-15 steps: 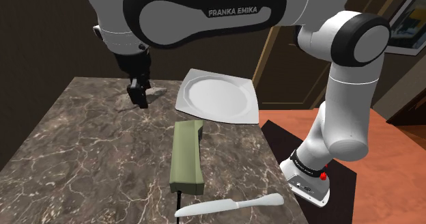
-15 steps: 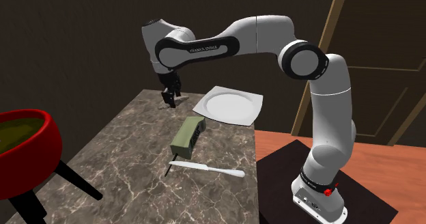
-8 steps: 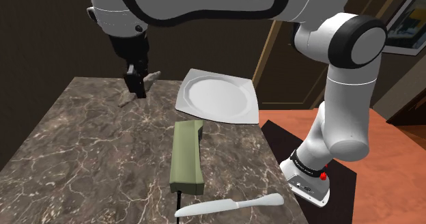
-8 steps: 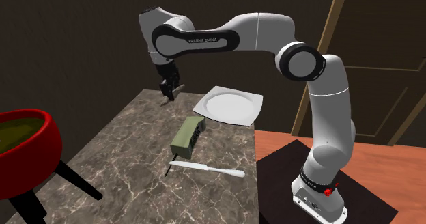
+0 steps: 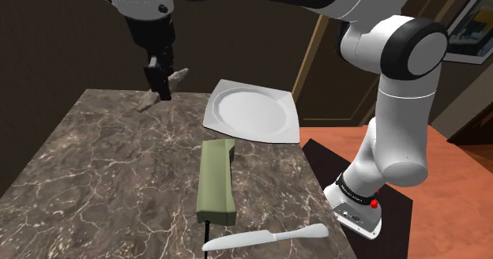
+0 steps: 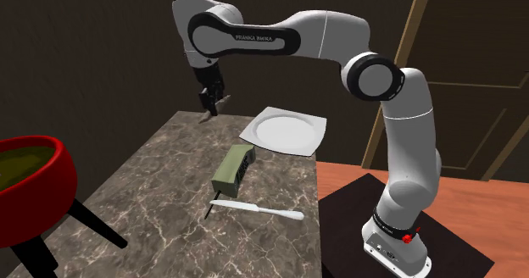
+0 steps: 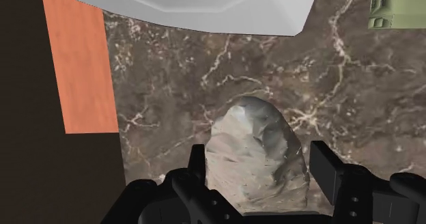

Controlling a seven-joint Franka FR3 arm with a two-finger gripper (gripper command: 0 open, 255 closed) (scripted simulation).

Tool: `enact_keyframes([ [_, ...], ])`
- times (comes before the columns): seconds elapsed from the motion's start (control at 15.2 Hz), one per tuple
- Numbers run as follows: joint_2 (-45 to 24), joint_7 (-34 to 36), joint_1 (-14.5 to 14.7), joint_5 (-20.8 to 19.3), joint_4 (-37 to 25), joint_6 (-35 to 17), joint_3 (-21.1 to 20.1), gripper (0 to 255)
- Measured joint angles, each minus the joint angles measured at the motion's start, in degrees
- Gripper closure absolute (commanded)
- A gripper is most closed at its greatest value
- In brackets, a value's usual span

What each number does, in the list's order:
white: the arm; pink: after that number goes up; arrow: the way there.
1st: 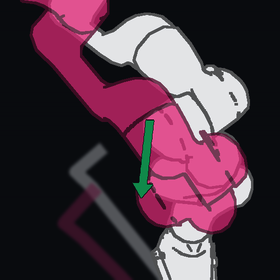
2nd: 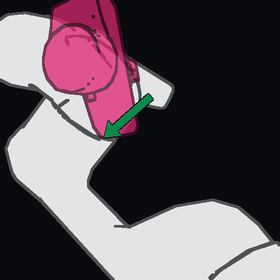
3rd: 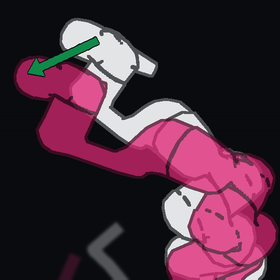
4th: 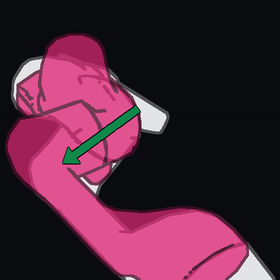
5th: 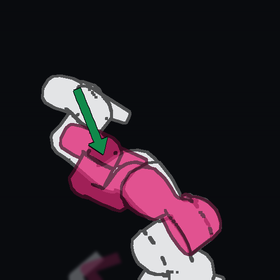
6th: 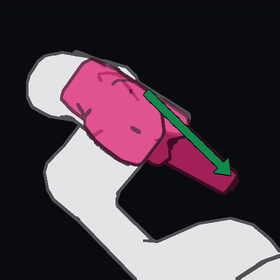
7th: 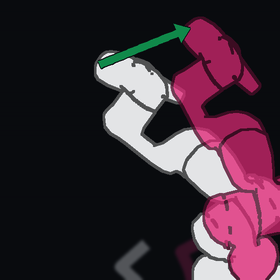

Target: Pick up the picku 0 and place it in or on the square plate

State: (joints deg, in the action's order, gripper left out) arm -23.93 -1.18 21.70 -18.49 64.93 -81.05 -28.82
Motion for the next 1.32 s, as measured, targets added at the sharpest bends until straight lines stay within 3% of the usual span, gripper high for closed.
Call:
enact_keyframes([
  [0.33, 13.7, -3.7, -7.2, 6.0, 18.3, -6.5, -0.1, 255],
  [0.66, 26.6, -10.2, -11.8, 11.6, 32.8, -10.5, 2.5, 255],
  [1.19, 45.3, -21.2, -14.0, 16.8, 51.7, -13.1, 9.7, 255],
  [1.32, 47.0, -22.0, -14.0, 17.0, 53.9, -13.8, 10.3, 255],
])
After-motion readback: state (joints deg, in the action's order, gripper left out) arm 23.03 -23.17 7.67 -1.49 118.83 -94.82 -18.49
